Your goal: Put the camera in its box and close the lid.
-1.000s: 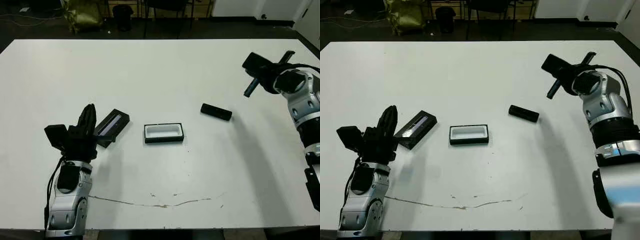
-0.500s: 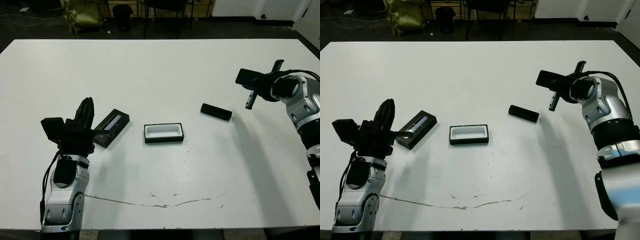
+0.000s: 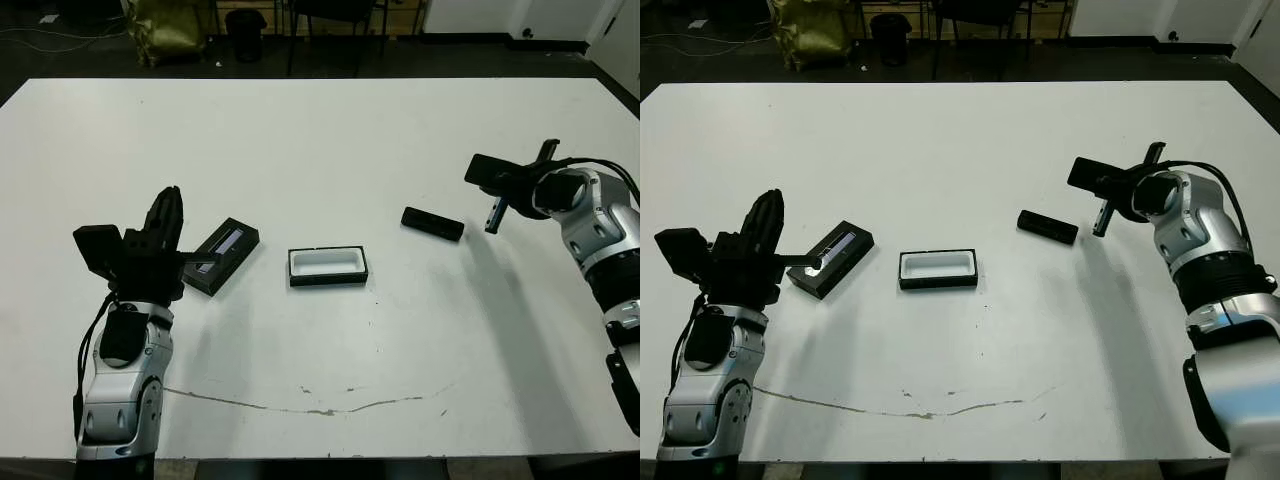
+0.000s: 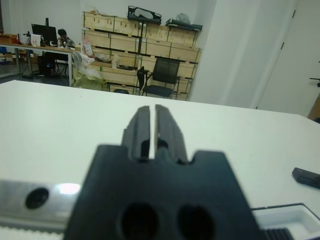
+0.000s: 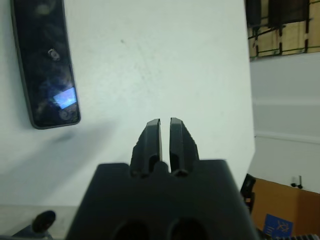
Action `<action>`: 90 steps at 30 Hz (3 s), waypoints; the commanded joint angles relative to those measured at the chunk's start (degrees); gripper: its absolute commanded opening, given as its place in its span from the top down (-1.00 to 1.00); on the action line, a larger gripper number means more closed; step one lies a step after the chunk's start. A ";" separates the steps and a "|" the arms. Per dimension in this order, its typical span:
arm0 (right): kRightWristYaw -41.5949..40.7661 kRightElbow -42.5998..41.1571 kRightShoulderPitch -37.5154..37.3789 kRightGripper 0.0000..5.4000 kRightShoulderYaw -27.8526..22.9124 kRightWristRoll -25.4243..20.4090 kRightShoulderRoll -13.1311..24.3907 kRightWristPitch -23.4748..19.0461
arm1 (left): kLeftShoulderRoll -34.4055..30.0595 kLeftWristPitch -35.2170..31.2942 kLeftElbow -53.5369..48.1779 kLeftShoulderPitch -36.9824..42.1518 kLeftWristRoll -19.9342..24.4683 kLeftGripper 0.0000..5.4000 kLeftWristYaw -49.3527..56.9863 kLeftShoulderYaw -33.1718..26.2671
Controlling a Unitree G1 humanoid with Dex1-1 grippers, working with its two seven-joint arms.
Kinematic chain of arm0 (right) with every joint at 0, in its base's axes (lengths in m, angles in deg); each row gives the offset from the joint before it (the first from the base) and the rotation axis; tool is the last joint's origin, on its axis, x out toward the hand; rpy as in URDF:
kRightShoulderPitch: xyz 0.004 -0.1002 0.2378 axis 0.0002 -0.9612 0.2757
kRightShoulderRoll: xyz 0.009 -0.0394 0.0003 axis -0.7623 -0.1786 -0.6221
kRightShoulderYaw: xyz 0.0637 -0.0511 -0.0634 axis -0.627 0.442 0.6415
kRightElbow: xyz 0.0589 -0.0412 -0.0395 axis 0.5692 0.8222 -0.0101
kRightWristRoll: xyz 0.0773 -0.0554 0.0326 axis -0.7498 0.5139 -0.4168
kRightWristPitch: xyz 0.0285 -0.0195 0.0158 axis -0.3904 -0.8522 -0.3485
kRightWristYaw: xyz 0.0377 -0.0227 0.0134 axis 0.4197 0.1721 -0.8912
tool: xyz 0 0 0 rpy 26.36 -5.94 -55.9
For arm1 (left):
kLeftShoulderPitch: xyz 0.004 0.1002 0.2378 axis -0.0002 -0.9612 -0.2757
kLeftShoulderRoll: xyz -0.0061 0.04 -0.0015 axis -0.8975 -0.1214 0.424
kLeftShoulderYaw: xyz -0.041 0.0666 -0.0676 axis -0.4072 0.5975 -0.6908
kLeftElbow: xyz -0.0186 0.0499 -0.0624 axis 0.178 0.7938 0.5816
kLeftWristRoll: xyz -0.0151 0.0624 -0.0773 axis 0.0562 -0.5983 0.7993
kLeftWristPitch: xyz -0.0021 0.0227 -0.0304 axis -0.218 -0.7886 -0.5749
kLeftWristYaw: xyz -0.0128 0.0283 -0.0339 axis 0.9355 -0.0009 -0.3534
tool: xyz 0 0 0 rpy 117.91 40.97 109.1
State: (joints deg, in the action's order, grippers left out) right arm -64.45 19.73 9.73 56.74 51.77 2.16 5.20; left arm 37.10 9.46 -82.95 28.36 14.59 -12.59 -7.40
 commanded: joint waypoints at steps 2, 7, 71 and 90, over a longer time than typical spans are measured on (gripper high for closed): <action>-2.05 1.30 -1.37 1.00 -0.04 -1.33 -0.80 -0.71 | -0.44 -1.13 0.12 0.10 0.41 0.99 0.01 -0.17; -2.64 1.86 -1.28 1.00 -0.23 -2.01 -1.09 -1.11 | -0.64 -0.31 0.55 0.17 0.01 0.99 -0.15 -0.13; -0.53 16.28 2.07 1.00 0.56 -2.05 -6.23 5.15 | -0.69 -0.23 1.01 -0.36 -1.27 0.99 0.37 0.69; -6.03 9.11 -1.21 1.00 -0.05 -4.10 -4.48 4.26 | -0.52 0.48 1.44 -0.33 -0.81 0.99 0.09 0.72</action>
State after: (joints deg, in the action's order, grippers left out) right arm -69.14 29.05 10.64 56.72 48.27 -2.99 9.49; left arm 36.68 10.76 -82.34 28.58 13.57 -12.58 -6.51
